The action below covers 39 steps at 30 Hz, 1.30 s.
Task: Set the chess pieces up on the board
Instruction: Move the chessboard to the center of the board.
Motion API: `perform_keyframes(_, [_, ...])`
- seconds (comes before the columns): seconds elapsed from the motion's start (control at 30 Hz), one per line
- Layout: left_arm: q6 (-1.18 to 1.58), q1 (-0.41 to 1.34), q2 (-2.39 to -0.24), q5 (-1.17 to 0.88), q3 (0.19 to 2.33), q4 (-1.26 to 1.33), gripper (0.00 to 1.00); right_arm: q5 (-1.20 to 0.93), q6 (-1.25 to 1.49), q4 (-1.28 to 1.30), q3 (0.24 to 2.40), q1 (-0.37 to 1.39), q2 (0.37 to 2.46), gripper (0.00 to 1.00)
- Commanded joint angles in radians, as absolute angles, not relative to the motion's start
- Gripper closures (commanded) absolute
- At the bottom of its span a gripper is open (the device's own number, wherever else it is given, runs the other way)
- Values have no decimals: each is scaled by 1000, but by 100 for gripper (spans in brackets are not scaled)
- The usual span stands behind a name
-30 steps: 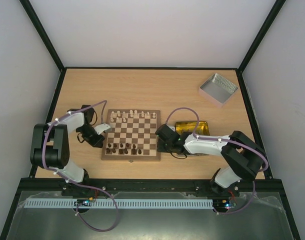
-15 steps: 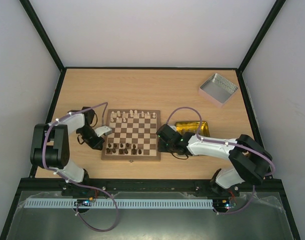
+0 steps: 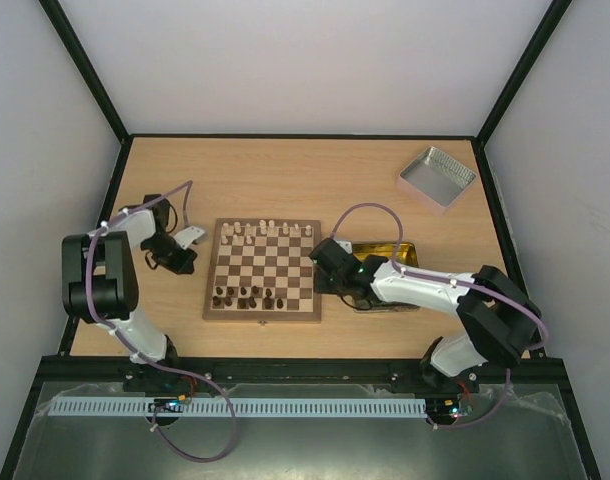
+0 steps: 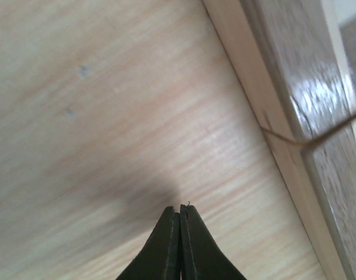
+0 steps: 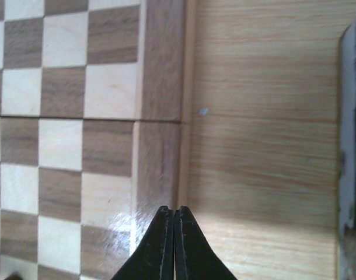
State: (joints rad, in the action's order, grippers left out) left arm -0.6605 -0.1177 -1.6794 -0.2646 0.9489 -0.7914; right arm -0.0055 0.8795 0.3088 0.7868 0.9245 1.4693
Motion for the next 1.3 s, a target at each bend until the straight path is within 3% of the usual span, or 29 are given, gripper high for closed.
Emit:
perform_keyframes(0.0, [-615, -120, -1735, -293, 1010, -775, 98, 2, 859, 332, 810, 869, 1490, 98])
perform_keyframes(0.3, [-554, -88, -1849, -343, 1121, -791, 98, -60, 789, 319, 864, 770, 1577, 98])
perform_keyframes(0.63, [-500, 0, -1855, -372, 1062, -752, 98, -107, 753, 280, 901, 730, 1681, 98])
perform_keyframes(1.27, [-474, 139, -1714, -388, 970, -793, 98, -141, 746, 255, 806, 728, 1611, 98])
